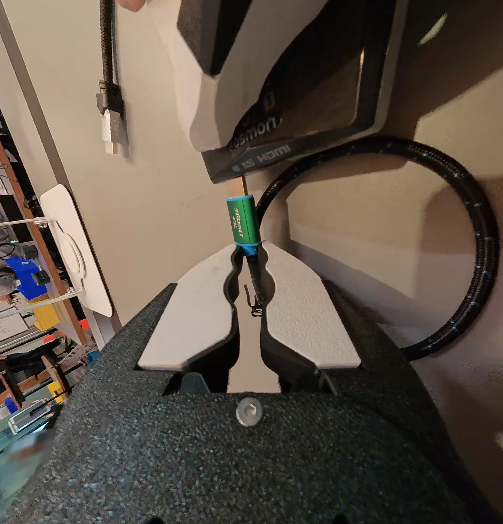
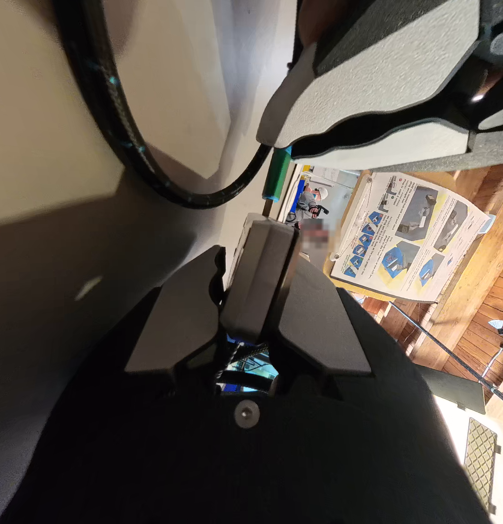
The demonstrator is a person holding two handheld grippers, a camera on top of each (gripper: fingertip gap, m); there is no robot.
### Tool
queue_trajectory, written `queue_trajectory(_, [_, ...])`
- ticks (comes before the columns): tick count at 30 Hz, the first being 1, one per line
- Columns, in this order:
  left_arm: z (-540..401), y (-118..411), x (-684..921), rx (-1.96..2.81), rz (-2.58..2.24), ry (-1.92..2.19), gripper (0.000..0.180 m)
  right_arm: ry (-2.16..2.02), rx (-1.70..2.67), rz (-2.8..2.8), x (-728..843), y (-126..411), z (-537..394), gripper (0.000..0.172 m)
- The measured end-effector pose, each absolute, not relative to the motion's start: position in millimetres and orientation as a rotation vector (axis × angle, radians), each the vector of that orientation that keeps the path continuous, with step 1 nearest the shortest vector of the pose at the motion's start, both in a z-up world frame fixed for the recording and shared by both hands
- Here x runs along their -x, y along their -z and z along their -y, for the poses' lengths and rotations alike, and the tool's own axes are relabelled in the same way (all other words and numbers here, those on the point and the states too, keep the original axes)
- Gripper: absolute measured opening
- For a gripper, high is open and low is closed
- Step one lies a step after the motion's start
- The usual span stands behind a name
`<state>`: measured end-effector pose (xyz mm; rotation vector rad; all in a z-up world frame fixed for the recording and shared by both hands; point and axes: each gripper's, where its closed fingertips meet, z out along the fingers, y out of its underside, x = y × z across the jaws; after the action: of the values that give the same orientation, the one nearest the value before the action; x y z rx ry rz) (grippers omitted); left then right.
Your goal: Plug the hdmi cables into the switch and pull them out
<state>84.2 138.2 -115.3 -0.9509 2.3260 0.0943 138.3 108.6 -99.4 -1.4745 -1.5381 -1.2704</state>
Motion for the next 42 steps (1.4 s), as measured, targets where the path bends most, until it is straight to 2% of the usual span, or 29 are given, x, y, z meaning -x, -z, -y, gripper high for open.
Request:
queue_trajectory(9, [-134.4, 112.0, -83.0, 0.957, -2.332, -0.122, 0.01, 1.256, 1.401, 1.55, -127.1, 95.4, -105.6, 0.031])
queue_trajectory(17, [-127.9, 112.6, -84.2, 1.032, -2.348, 0.132, 0.01, 1.187, 1.383, 1.509, -125.4, 89.0, -105.1, 0.03])
queue_trajectory(35, [-133.8, 122.0, -82.1, 1.128, -2.359, 0.201, 0.01, 1.208, 1.4, 1.538, -124.6, 98.3, -114.1, 0.031])
queue_trajectory(42, [-135.8, 121.4, -80.8, 1.164, -2.361, 0.383, 0.01, 1.084, 1.34, 1.542, -121.6, 97.2, -120.0, 0.031])
